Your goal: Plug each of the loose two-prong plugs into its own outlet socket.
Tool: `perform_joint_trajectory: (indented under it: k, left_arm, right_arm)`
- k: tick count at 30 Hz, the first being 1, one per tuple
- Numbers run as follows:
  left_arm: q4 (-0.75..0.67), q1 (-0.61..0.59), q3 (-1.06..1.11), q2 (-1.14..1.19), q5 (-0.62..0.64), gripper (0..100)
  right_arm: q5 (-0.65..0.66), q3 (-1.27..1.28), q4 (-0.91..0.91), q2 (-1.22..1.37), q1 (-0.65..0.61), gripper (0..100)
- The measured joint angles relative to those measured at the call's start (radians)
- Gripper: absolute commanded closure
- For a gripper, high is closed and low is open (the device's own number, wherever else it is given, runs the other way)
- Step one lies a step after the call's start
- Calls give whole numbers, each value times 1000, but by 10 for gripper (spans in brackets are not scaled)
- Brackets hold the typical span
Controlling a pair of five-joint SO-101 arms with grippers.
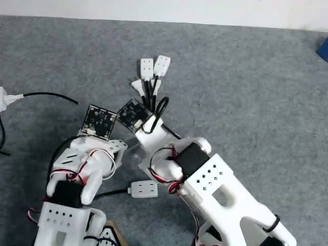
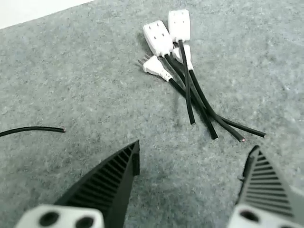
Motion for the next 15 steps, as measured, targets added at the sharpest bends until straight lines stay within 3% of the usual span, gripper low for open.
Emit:
perform_joint_trajectory:
  k: [15]
  left_arm:
    - [-8, 37, 61, -2, -8, 649]
  right_arm:
    - [2, -54, 15, 9, 8, 992]
